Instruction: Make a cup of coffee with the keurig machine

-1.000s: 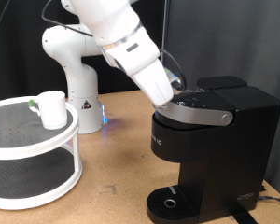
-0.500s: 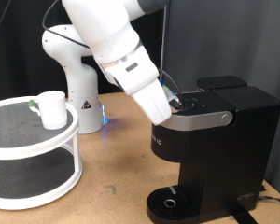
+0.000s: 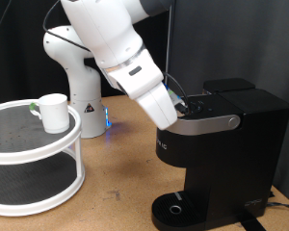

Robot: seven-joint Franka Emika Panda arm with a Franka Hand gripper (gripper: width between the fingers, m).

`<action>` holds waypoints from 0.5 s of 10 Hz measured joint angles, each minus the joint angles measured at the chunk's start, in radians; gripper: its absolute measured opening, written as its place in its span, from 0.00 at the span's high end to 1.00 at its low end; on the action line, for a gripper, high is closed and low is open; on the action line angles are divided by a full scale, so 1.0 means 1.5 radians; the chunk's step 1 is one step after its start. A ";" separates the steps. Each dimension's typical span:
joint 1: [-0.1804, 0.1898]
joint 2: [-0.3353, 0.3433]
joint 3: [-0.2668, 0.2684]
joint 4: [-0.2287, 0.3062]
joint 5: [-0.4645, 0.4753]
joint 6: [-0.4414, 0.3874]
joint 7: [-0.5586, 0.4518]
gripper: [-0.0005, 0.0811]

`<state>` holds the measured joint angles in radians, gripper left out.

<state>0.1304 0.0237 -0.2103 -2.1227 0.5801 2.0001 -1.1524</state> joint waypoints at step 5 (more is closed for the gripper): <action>-0.010 -0.007 -0.011 0.000 0.038 -0.012 -0.059 0.99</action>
<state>0.1148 0.0137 -0.2275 -2.1225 0.6369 1.9822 -1.2407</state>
